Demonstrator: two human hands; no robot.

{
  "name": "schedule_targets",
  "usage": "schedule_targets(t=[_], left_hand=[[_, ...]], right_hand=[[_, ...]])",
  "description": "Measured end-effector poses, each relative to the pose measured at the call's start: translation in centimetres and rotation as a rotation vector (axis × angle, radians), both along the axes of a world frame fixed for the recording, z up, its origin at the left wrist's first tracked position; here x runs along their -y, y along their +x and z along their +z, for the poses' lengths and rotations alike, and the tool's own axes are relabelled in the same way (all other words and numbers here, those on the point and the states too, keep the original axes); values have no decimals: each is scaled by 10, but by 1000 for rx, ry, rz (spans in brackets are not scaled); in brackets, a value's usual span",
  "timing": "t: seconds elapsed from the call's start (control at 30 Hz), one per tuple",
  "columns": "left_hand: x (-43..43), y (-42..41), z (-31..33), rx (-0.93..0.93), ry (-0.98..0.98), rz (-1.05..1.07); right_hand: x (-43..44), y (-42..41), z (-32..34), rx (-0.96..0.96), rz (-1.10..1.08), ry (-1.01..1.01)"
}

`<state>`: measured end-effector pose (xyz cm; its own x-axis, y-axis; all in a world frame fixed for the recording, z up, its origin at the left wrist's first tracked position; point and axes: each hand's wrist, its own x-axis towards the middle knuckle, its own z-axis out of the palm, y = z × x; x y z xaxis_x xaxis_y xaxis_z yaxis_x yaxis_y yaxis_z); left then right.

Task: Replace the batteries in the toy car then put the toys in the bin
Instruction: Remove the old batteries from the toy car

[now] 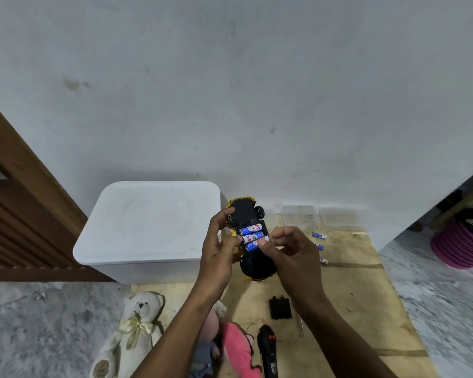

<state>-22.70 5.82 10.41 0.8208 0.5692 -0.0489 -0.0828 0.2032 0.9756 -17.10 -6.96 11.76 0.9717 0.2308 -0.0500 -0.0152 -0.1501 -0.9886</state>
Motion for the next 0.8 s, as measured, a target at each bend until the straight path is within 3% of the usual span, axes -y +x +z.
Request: schedule_targets(t=[0.27, 0.6, 0.67, 0.8], left_hand=[[0, 0, -8, -39, -21, -25], [0, -1, -12, -59, 3, -48], [0, -1, -10, -58, 0, -56], [0, -2, -9, -58, -2, -60]], right_hand=[[6, -1, 6, 31, -51, 135], [13, 21, 18, -435, 41, 509], [14, 24, 18, -364, 114, 369], [13, 26, 9, 273, 299, -258]])
